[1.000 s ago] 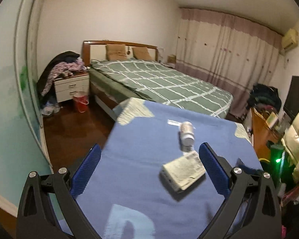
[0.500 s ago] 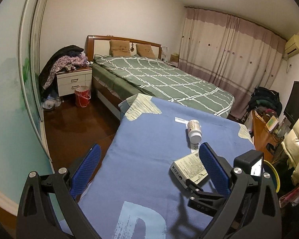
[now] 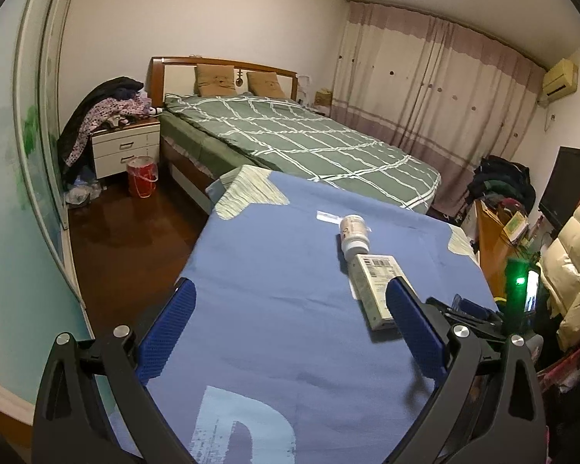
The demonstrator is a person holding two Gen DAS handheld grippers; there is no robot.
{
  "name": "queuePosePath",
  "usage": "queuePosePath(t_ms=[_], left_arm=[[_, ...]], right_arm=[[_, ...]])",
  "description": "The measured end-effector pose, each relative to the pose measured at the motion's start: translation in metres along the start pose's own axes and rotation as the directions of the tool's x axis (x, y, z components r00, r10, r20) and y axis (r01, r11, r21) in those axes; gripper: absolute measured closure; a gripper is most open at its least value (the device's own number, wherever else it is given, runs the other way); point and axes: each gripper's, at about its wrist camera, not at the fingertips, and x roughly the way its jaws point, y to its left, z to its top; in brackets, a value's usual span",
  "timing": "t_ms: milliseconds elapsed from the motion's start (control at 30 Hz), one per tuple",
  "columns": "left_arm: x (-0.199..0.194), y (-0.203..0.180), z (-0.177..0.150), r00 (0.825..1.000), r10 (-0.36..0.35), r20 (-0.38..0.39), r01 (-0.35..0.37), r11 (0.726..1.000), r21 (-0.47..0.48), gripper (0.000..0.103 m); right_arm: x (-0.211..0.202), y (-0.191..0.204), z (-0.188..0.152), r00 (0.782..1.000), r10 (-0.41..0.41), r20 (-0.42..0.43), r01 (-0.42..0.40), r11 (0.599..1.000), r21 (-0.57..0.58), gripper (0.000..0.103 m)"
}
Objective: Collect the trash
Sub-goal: 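Grasp the cream snack box with the right gripper and lift it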
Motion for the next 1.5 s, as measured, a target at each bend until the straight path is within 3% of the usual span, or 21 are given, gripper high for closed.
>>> queuePosePath(t_ms=[100, 267, 467, 567, 600, 900, 1133, 1300, 1500], left_arm=[[0.002, -0.003, 0.0, 1.0, -0.007, -0.005, 0.007, 1.0, -0.006, 0.006], [0.003, -0.002, -0.004, 1.0, -0.014, -0.009, 0.014, 1.0, -0.004, 0.006], [0.01, 0.003, -0.009, 0.999, -0.034, -0.029, 0.034, 0.999, -0.023, 0.005], [0.016, 0.0, -0.012, 0.998, -0.041, -0.04, 0.041, 0.999, -0.015, 0.005], [0.017, -0.001, -0.012, 0.998, -0.043, -0.043, 0.043, 0.999, -0.012, 0.005], [0.026, -0.007, -0.014, 0.997, -0.043, -0.058, 0.043, 0.999, -0.006, 0.005], [0.038, -0.024, -0.014, 0.995, -0.061, -0.079, 0.063, 0.998, 0.019, 0.005], [0.055, -0.046, -0.014, 0.992, -0.071, -0.103, 0.077, 0.995, 0.056, 0.005], [0.082, -0.07, -0.011, 0.989, -0.076, -0.125, 0.088, 0.992, 0.094, 0.005]], right_arm=[[0.001, 0.026, -0.004, 0.997, 0.073, 0.009, -0.072, 0.995, -0.064, 0.009], [0.033, 0.054, -0.009, 0.995, 0.024, -0.092, -0.036, 0.991, -0.13, 0.009], [0.05, 0.056, -0.005, 0.988, 0.024, -0.15, -0.038, 0.995, -0.089, 0.009], [0.054, 0.057, -0.002, 0.989, 0.027, -0.143, -0.04, 0.995, -0.089, 0.02], [0.054, 0.058, -0.001, 0.99, 0.019, -0.138, -0.033, 0.995, -0.095, 0.034], [0.02, 0.043, -0.004, 0.996, 0.051, -0.076, -0.058, 0.995, -0.082, 0.034], [-0.033, -0.008, -0.01, 0.998, 0.059, 0.015, -0.059, 0.998, -0.005, 0.034], [-0.066, -0.072, -0.007, 0.996, -0.041, 0.078, 0.033, 0.994, 0.1, 0.034], [-0.094, -0.166, -0.008, 0.977, -0.192, 0.092, 0.162, 0.951, 0.264, 0.034]])
